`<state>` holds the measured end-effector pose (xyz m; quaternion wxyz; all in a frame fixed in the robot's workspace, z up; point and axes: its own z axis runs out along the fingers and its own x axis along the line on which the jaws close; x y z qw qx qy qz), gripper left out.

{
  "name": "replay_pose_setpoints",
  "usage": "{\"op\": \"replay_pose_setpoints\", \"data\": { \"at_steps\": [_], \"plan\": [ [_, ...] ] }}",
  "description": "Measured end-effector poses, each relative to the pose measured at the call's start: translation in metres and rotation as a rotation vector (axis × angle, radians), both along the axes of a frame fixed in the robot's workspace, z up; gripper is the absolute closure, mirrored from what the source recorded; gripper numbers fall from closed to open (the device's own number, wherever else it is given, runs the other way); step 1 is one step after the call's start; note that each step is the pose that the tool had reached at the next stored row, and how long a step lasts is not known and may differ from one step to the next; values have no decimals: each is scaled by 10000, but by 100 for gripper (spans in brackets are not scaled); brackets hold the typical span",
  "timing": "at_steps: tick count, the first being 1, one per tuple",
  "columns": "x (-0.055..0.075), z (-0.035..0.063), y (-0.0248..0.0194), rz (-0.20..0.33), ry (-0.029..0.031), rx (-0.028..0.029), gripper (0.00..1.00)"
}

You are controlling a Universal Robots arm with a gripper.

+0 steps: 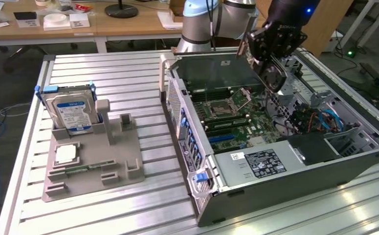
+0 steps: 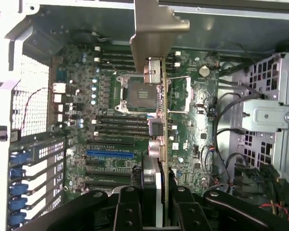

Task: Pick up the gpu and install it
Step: 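Insert the gpu into the slot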

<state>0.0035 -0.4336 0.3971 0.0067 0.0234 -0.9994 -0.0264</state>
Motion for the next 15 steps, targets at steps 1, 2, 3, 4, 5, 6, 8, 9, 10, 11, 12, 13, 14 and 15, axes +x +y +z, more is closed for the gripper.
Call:
{"op": "replay_pose_setpoints", "data": {
  "at_steps": [1,2,3,4,5,6,8,9,10,11,12,13,14,15],
  "plan": [
    [0,0,0,140,0,0,72],
    [0,0,0,276,0,0,72],
    [0,0,0,499,0,1,72],
    [0,0,0,588,0,1,72],
    [0,0,0,693,0,2,72],
    [0,0,0,806,0,3,72],
    [0,0,0,1024,0,2,72],
    [0,0,0,1133,0,2,72],
    [0,-1,0,1252,0,2,72],
    [0,-1,0,1371,0,2,72],
    [0,-2,0,1451,0,2,72],
    [0,-3,0,1528,0,2,72],
    [0,-3,0,1618,0,2,72],
    [0,-3,0,1714,0,1,72]
  ]
}}
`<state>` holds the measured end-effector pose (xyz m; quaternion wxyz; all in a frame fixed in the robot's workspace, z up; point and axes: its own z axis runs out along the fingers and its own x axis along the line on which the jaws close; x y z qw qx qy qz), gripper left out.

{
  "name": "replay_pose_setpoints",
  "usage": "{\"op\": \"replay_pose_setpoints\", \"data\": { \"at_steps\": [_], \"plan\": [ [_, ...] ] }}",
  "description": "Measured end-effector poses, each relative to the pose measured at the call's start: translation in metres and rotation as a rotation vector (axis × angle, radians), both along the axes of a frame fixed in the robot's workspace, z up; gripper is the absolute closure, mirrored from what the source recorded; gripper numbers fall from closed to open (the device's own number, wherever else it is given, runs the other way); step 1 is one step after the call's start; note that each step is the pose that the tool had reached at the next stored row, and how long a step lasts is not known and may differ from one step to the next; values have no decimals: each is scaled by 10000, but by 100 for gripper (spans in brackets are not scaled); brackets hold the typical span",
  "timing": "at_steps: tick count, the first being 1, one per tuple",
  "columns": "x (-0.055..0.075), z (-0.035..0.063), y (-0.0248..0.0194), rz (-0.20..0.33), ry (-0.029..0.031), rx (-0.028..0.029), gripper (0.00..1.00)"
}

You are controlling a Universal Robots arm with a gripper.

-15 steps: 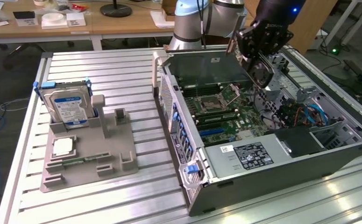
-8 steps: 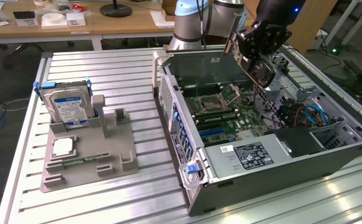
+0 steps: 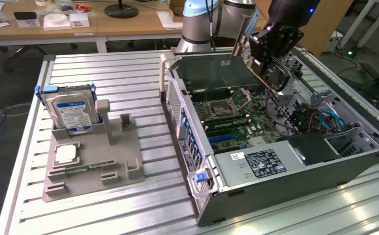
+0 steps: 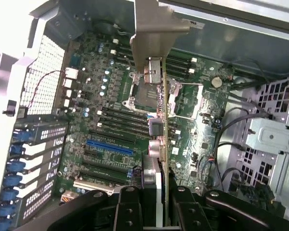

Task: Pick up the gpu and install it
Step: 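Insert the gpu into the slot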

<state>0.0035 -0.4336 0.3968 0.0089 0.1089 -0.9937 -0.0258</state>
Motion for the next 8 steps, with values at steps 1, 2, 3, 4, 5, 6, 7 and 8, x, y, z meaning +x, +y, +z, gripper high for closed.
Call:
{"op": "replay_pose_setpoints", "data": {
  "at_steps": [1,2,3,4,5,6,7,8],
  "plan": [
    [0,0,0,106,0,0,72],
    [0,-1,0,208,0,1,72],
    [0,-1,0,299,0,1,72],
    [0,0,0,370,0,1,72],
    [0,-1,0,440,-1,1,72],
    [0,-1,0,507,-1,1,72],
    [0,-1,0,565,0,3,72],
    [0,-1,0,605,0,9,72]
  ]
}}
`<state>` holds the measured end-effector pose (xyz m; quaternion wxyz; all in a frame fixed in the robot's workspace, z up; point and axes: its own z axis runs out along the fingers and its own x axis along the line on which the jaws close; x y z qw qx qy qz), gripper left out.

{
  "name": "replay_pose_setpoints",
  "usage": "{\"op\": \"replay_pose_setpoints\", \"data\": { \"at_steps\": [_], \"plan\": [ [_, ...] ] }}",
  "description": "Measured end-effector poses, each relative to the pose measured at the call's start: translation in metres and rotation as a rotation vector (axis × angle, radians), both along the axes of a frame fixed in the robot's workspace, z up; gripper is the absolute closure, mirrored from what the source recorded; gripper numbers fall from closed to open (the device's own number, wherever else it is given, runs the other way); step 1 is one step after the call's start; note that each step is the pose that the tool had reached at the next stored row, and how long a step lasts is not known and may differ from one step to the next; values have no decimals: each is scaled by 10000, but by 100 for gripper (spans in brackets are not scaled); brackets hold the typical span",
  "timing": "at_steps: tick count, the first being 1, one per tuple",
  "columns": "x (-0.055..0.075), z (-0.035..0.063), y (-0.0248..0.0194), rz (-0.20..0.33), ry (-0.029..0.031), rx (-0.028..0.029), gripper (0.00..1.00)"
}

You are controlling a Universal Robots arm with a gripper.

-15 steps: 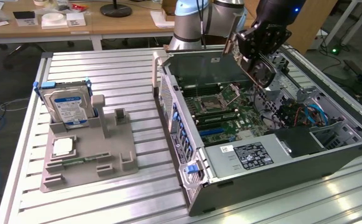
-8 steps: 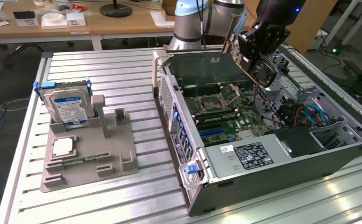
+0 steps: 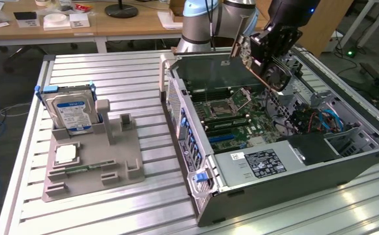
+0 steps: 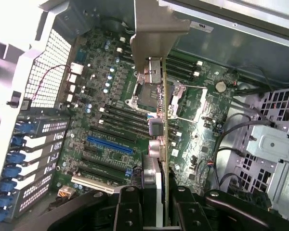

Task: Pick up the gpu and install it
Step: 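Insert the gpu into the slot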

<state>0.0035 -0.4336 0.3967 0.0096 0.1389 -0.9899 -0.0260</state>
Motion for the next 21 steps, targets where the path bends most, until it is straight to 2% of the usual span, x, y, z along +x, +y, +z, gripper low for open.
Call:
{"op": "replay_pose_setpoints", "data": {
  "at_steps": [8,21],
  "plan": [
    [0,0,-2,529,0,14,72],
    [0,-3,-3,2153,1,16,72]
  ]
}}
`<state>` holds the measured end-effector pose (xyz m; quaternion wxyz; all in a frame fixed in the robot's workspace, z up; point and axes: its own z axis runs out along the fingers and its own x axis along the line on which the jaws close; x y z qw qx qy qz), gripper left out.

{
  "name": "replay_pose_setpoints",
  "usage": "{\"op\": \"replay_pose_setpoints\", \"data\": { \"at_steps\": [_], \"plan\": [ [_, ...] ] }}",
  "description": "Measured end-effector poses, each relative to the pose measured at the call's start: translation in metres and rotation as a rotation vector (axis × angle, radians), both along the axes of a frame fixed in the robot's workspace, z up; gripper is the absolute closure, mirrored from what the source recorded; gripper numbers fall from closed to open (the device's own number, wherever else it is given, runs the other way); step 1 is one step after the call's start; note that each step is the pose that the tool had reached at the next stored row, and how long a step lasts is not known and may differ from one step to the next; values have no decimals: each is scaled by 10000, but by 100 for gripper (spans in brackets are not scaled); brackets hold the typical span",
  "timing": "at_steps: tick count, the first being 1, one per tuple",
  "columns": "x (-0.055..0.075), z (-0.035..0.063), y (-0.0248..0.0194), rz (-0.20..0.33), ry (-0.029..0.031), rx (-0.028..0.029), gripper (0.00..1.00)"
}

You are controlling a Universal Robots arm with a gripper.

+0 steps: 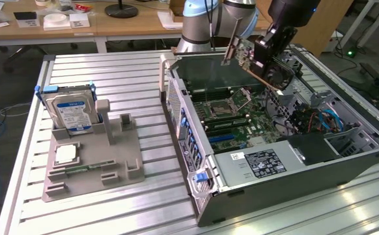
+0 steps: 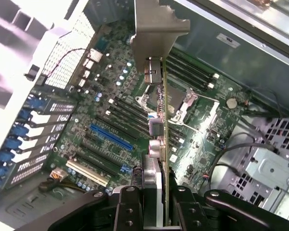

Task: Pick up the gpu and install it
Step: 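Insert the gpu into the slot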

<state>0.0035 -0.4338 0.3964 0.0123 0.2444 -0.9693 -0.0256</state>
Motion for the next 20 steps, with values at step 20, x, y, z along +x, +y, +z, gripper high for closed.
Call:
{"op": "replay_pose_setpoints", "data": {
  "at_steps": [20],
  "plan": [
    [0,-2,0,3064,0,-1,72]
  ]
}}
